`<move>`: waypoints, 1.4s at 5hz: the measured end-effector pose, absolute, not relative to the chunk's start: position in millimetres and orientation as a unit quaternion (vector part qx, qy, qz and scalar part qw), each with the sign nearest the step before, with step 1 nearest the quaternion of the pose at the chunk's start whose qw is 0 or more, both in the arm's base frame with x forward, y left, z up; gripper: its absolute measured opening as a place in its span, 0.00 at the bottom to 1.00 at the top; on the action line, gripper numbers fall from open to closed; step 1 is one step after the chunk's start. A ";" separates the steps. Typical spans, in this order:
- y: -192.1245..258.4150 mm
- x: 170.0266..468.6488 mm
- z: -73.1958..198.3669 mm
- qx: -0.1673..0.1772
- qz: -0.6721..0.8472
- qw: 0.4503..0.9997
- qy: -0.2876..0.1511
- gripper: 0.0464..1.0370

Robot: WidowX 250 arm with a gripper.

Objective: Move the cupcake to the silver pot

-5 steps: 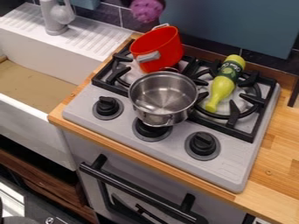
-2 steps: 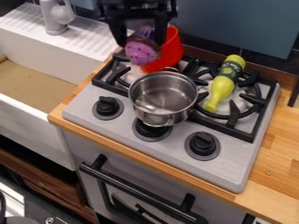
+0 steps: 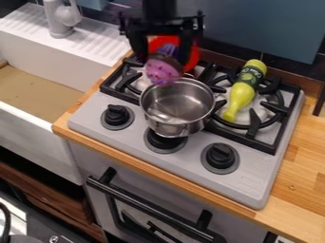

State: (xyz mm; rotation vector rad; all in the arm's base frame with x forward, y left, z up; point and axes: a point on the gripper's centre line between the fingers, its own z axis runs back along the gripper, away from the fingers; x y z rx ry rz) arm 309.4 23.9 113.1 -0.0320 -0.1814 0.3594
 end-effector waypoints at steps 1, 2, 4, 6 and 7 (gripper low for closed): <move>20.7 308.7 107.0 -0.006 0.179 0.981 -0.076 0.97; 20.9 308.2 104.5 -0.004 0.182 0.981 -0.071 0.96; 21.9 303.3 99.2 -0.011 0.184 0.981 -0.062 0.96; 21.9 309.3 113.1 -0.003 0.188 0.980 -0.064 0.96; 24.9 313.5 121.4 -0.004 0.207 0.976 -0.070 0.96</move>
